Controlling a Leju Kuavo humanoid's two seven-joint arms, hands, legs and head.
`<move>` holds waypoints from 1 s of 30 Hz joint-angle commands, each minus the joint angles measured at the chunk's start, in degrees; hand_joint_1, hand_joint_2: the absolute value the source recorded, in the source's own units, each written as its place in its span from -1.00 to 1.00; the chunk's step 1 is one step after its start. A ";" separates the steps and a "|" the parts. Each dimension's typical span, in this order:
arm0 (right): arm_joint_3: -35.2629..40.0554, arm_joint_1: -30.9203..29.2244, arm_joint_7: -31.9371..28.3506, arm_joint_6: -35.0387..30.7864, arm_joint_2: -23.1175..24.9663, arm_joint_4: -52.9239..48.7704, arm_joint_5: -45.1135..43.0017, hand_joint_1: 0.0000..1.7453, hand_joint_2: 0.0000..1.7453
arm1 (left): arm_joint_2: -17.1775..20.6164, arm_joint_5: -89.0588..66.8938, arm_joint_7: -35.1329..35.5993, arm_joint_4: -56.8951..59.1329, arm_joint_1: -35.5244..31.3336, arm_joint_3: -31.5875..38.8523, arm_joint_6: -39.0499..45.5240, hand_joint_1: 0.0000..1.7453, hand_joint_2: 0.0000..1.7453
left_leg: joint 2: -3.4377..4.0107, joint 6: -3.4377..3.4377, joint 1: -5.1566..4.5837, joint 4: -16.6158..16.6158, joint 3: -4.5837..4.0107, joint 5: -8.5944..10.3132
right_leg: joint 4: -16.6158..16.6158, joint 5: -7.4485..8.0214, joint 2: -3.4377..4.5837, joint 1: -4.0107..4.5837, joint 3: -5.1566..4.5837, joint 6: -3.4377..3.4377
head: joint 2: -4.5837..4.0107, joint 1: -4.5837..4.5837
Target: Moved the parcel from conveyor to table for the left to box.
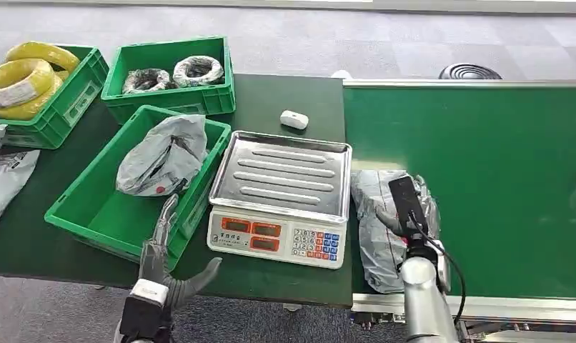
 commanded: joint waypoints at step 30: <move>0.95 -6.86 7.27 -6.14 -2.00 32.31 5.50 1.00 1.00 | 0.33 0.99 1.01 5.58 -4.32 -1.83 -1.28 -1.00 1.00 | -0.08 -0.02 0.02 -0.09 0.22 0.06 | -0.15 0.03 -0.27 0.01 0.26 -0.01 | -0.02 0.00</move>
